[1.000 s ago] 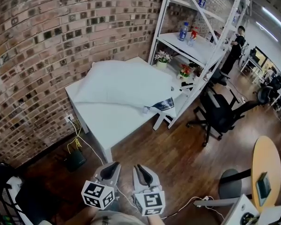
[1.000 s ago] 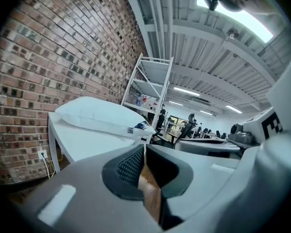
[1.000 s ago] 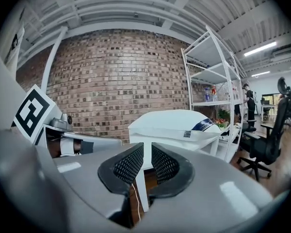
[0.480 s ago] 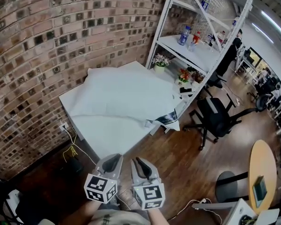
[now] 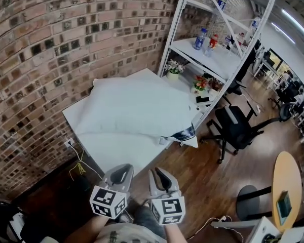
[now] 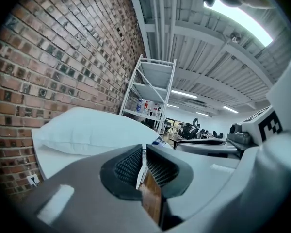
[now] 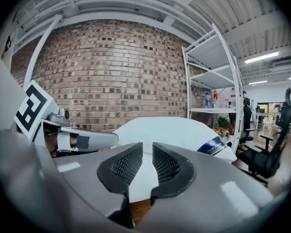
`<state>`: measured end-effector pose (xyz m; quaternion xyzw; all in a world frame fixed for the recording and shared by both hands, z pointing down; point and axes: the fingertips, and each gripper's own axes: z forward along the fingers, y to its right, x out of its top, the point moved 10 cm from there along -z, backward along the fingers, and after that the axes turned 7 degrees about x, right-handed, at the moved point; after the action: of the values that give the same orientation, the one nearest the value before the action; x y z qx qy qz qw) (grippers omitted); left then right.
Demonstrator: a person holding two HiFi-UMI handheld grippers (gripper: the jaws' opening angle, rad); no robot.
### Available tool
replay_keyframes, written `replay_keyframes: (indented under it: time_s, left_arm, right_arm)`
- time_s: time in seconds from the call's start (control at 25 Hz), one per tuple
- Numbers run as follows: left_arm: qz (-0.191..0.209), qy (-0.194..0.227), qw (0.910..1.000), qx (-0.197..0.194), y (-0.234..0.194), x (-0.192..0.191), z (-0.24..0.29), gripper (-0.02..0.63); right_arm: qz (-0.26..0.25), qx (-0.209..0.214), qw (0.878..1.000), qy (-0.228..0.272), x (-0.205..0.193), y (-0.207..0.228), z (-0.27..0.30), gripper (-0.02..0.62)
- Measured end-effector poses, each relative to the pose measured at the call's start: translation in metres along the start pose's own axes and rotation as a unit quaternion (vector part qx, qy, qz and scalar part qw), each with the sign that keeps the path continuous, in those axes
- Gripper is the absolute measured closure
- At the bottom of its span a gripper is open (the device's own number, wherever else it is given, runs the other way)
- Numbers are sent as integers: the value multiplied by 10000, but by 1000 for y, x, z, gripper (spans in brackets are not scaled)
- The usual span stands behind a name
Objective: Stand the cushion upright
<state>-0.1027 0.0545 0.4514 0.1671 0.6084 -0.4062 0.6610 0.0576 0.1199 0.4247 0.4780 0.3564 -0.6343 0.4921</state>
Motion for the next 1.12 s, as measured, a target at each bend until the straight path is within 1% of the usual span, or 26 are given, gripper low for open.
replay_keyframes:
  time_s: [0.08, 0.28, 0.44, 0.68, 0.84, 0.96, 1.12]
  left_arm:
    - [17, 14, 10000, 29, -5, 3, 7, 606]
    - [41, 29, 9999, 133, -20, 10, 31, 606]
    - [97, 21, 9996, 254, -31, 20, 57, 606]
    - [99, 6, 9991, 407, -43, 41, 102, 604]
    - [153, -40, 9984, 535, -45, 51, 129, 595]
    - [212, -49, 9976, 651, -45, 59, 148, 594]
    - [261, -10, 9961, 837, -50, 73, 168, 591]
  right_arm:
    - [34, -6, 9999, -96, 3, 6, 6, 543]
    - [-34, 97, 9998, 165, 6, 27, 37, 541]
    - [33, 142, 9994, 312, 13, 48, 63, 541]
    - [56, 101, 9998, 156, 28, 91, 92, 541]
    - [49, 140, 9998, 166, 32, 118, 110, 541]
    - [60, 215, 9993, 296, 39, 134, 124, 541]
    - [34, 233, 9995, 202, 52, 156, 142, 541]
